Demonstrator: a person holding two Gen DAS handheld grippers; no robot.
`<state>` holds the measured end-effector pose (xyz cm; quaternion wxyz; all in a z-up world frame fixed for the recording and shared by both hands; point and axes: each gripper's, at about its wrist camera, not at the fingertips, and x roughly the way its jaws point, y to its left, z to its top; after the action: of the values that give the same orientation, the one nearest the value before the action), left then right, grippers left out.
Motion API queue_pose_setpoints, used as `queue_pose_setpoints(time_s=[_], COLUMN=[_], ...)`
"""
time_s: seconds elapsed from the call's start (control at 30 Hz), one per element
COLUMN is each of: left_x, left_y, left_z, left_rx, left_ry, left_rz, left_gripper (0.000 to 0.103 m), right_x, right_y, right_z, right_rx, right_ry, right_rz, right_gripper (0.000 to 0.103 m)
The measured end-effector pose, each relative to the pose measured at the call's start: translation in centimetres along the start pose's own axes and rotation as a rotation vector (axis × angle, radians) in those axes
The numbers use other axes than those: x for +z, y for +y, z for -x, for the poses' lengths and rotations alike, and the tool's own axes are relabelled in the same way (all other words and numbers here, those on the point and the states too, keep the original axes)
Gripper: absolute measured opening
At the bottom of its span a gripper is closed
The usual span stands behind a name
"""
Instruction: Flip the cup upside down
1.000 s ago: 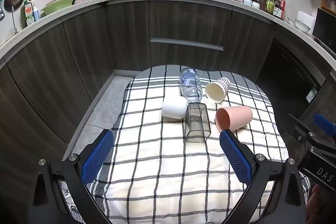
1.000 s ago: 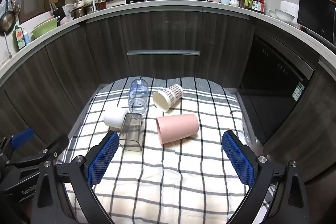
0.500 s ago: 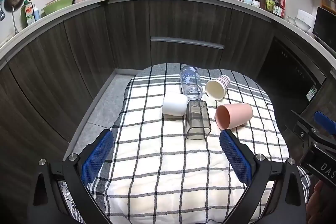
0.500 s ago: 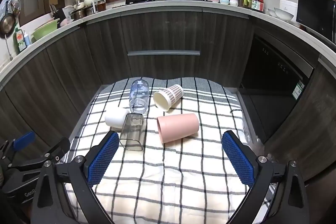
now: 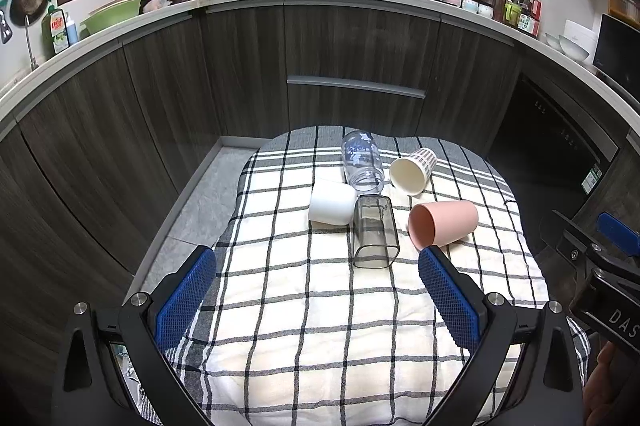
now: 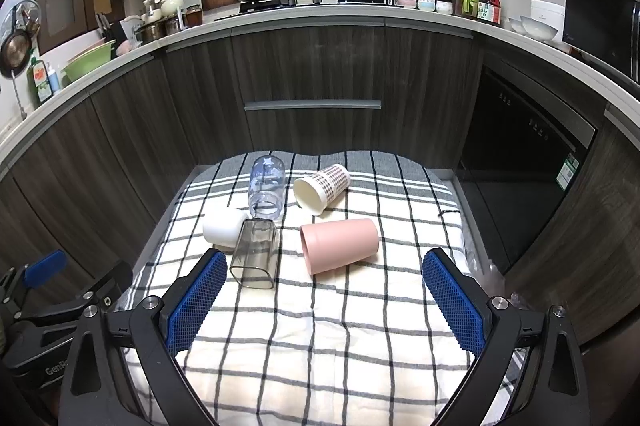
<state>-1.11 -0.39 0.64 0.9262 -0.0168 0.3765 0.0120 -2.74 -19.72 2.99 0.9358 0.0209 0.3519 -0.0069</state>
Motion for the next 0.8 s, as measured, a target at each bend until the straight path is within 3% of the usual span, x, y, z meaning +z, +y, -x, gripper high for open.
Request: queue_pose_setpoints(time_s=[0.8], left_x=[0.3], left_y=[0.1], left_z=[1.4], left_rx=[-0.002], left_ry=[-0.016], left_rz=[0.004], left_gripper=[0.103], right_x=[0.2], right_y=[0.1], right_z=[1.3], right_rx=[0.007], right_ry=[-0.017], right_rz=[-0.004], right_gripper=[0.099])
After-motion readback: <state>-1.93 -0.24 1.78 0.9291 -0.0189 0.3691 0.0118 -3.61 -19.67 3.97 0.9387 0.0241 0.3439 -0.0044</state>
